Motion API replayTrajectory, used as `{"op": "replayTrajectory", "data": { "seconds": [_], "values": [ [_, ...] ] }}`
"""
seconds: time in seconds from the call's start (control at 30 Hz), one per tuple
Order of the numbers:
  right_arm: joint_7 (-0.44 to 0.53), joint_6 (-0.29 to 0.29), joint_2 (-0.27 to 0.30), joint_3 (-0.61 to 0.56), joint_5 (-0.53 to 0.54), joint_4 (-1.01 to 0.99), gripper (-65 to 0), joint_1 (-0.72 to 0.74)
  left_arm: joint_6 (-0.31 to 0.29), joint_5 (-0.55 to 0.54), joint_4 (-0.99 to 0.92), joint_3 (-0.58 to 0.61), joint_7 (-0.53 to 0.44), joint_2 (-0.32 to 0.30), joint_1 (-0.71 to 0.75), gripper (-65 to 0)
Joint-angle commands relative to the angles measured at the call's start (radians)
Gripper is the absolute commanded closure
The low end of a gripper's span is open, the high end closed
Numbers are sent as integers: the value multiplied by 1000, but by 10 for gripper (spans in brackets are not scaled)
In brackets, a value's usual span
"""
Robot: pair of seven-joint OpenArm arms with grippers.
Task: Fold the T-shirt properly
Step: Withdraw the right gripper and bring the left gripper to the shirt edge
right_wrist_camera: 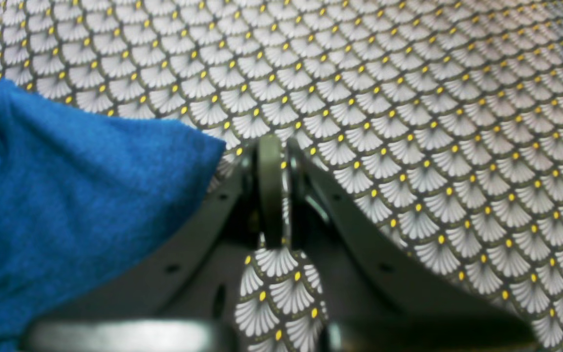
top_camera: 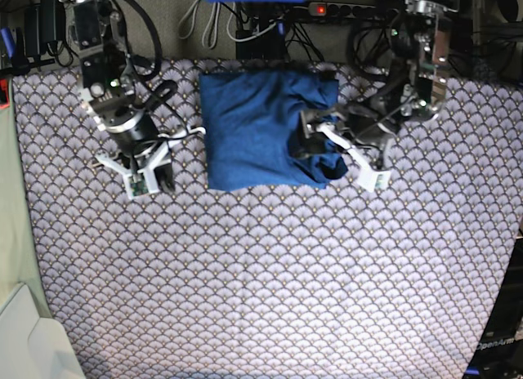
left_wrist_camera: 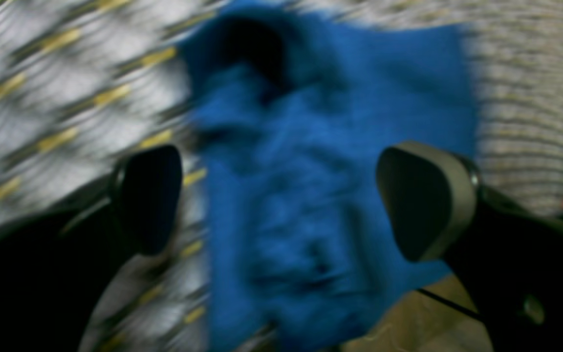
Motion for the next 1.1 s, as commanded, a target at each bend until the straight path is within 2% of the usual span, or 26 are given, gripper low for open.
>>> {"op": "replayTrajectory", "data": {
  "seconds": [0.0,0.13,0.87,0.93,1.07],
  "values": [
    [24,5,3,3,4,21,0,12,-6,-1,-3,-5,-6,0,-5,-650],
    [24,5,5,3,4,21,0,15,-9,3,-33,-3,-6,23,-5,-650],
    [24,5,5,4,4,21,0,18,-12,-4,-81,4,5,60,-4,-650],
    [24,5,5,4,4,21,0,18,-12,-4,-81,4,5,61,-4,-601],
    [24,5,5,4,4,21,0,18,-12,-4,-95,4,5,61,-5,-393]
  ]
}}
